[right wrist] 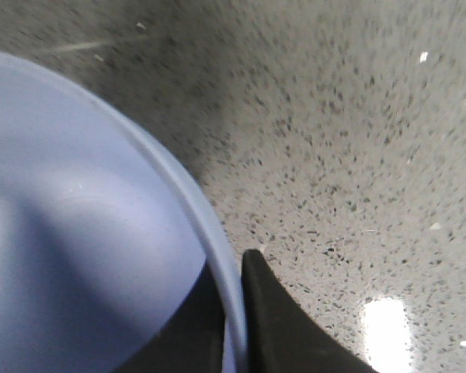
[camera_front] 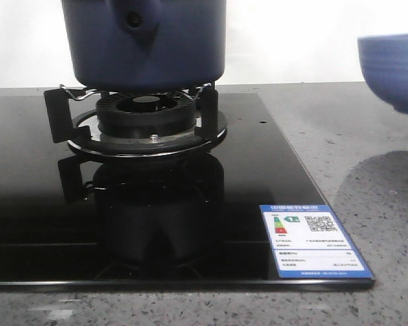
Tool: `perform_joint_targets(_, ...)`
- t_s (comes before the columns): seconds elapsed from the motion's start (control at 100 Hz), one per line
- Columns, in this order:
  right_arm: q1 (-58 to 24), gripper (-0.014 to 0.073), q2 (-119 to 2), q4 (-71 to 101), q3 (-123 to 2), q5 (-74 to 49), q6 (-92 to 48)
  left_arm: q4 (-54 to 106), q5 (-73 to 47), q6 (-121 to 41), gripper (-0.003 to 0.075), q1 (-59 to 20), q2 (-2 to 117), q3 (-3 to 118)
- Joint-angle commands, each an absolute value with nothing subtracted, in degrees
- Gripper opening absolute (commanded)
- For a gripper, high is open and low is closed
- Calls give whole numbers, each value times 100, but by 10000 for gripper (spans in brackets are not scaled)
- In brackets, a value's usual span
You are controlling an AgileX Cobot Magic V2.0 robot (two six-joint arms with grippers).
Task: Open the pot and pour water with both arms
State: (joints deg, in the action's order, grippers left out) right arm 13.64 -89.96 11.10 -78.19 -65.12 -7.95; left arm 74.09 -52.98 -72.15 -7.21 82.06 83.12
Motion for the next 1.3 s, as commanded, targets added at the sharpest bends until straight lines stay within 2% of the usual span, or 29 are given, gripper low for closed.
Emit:
perform_joint_targets(0.0, 1402, -62, -8722, 1193, -7788, -6142, -862, 7983, -5159, -7217, 347, -771, 8007, 8538)
perform_joint_targets(1.02, 1402, -53, -8911, 1049, -7720, -5834, -862, 7983, -5180, -7217, 347, -771, 8007, 8538)
perform_joint_targets(1.14, 1402, 52, -8911, 1049, -7720, -5834, -862, 7983, -5180, -7217, 347, -771, 8007, 8538)
perform_joint_targets(1.29, 1402, 260, -8911, 1049, -7733, -5858, -862, 7983, -5180, -7217, 347, -771, 8007, 8538)
